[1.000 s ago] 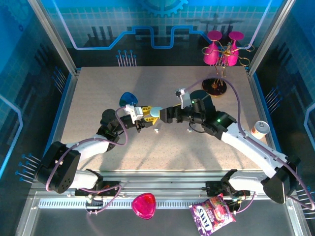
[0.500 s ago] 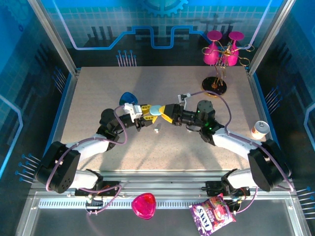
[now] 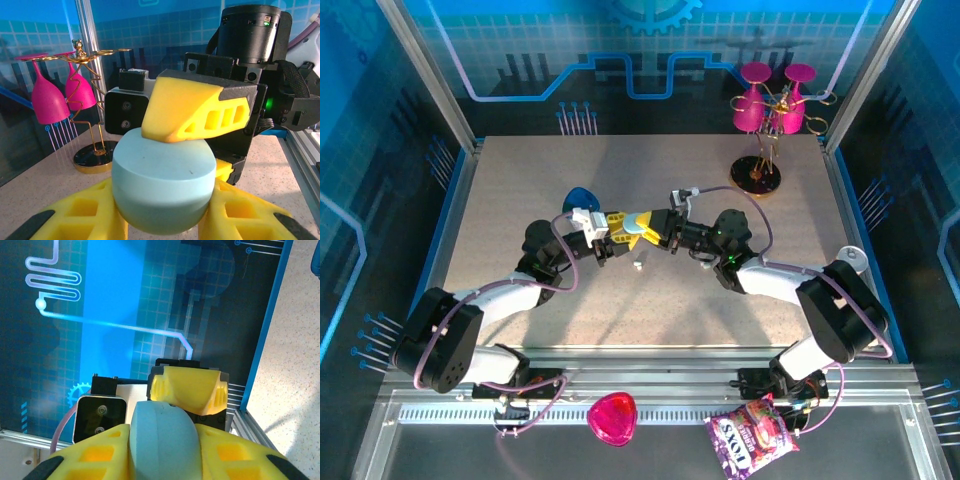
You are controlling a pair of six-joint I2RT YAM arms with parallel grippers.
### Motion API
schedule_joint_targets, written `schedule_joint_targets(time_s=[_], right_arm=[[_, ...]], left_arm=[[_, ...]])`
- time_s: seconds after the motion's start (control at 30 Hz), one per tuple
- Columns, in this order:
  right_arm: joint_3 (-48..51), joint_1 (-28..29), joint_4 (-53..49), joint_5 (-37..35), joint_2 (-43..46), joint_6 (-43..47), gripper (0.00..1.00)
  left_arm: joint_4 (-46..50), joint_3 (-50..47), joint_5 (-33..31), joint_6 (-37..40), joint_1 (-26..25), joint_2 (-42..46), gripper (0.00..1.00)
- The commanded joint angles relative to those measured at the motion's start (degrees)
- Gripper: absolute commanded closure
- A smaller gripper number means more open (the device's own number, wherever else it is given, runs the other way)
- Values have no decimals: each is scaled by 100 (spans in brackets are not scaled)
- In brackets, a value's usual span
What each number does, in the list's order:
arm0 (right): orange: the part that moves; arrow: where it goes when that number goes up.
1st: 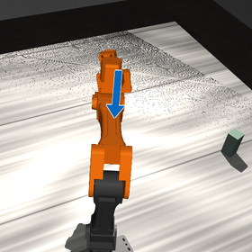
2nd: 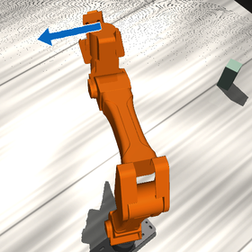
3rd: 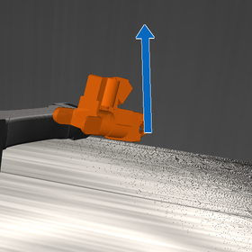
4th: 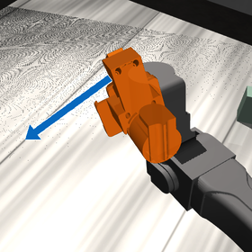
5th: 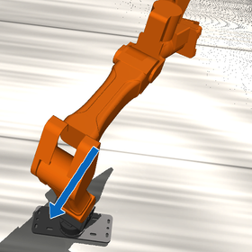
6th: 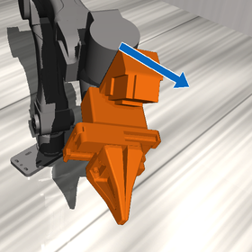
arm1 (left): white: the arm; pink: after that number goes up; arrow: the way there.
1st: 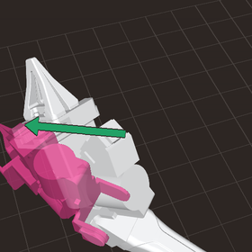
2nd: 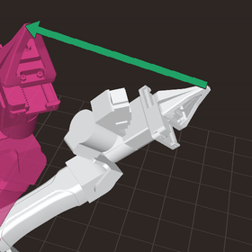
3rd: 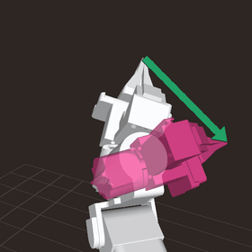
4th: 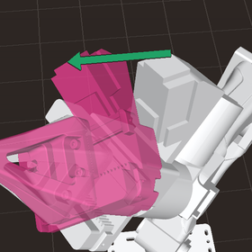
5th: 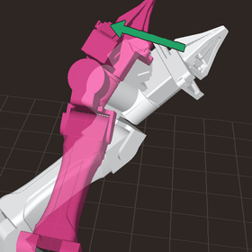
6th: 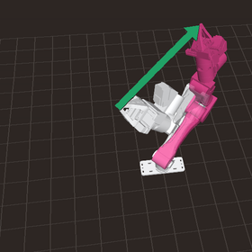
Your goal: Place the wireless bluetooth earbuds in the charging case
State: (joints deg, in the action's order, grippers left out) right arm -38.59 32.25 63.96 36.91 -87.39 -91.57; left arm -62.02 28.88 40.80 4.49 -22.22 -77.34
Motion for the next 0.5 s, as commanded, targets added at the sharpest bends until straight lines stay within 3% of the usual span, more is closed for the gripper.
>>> schedule_joint_targets(time_s=[0.0, 0.1, 0.23, 0.37, 0.47], right_arm=[[49, 71, -46, 34, 0, 114, 74], [61, 34, -255, -17, 73, 301, 75], [174, -144, -546, -159, 226, 717, 76], [184, -408, -1516, -324, 355, 1524, 78], [-5, -614, -2419, -519, 322, 2351, 78]], left_arm=[[-179, 161, 101, 59, -8, 61, 70], [-158, 144, 28, 79, -6, 69, 59], [136, 108, -214, 154, -10, 163, 32], [681, 3, -494, 397, -14, 304, 9], [893, -130, -645, 496, -33, 375, 1]])
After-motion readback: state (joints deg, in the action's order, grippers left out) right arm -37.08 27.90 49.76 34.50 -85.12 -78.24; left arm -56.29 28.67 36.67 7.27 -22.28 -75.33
